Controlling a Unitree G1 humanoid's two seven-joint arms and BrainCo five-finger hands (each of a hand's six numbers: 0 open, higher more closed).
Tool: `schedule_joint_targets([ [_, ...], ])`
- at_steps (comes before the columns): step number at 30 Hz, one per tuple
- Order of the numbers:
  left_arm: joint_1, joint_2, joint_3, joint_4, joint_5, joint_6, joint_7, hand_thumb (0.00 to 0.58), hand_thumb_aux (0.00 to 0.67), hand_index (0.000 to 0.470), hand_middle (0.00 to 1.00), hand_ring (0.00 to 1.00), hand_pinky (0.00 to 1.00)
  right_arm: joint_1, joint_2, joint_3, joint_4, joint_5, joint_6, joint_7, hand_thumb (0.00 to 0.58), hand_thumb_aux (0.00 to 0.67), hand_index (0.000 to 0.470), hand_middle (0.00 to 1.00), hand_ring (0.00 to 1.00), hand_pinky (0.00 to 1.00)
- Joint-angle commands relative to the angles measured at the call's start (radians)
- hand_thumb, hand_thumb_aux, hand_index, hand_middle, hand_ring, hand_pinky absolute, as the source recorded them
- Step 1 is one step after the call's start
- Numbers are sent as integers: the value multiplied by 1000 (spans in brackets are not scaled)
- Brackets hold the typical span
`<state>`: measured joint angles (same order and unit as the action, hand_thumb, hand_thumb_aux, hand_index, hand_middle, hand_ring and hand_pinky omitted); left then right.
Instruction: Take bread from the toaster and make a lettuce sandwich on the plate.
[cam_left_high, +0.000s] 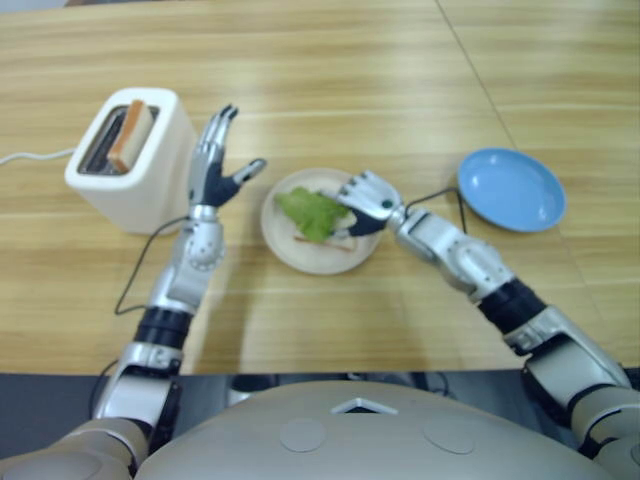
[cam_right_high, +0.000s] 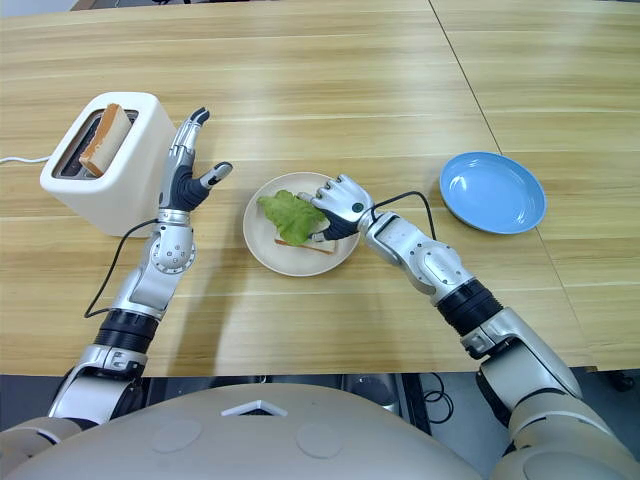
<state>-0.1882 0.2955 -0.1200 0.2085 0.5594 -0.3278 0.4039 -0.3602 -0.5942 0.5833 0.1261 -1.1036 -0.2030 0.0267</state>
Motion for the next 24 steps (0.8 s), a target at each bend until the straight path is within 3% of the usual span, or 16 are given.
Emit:
schedule_joint_targets([
  [1,11,13,8,4,5,9,-8,0,0,0,0,0,0,26,-42,-49,-63,14,28,86,0,0,0,0,0,0],
  [7,38,30,26,-90,30,26,-7,0,0,0,0,0,0,60,-117,-211,-228,88,71,149,0,0,0,0,0,0],
  [15,124,149,221,-539,246,210,-75,0,0,0,0,0,0,106,-73,-488,-417,265,98,47,0,0,0,0,0,0],
  [19,115,274,327,-454,313,372,-193,0,0,0,0,0,0,161,0,-548,-397,376,80,-5,0,0,0,0,0,0],
  [24,110,365,320,-237,357,502,-265,0,0,0,0,0,0,218,35,-567,-343,425,58,-36,0,0,0,0,0,0],
])
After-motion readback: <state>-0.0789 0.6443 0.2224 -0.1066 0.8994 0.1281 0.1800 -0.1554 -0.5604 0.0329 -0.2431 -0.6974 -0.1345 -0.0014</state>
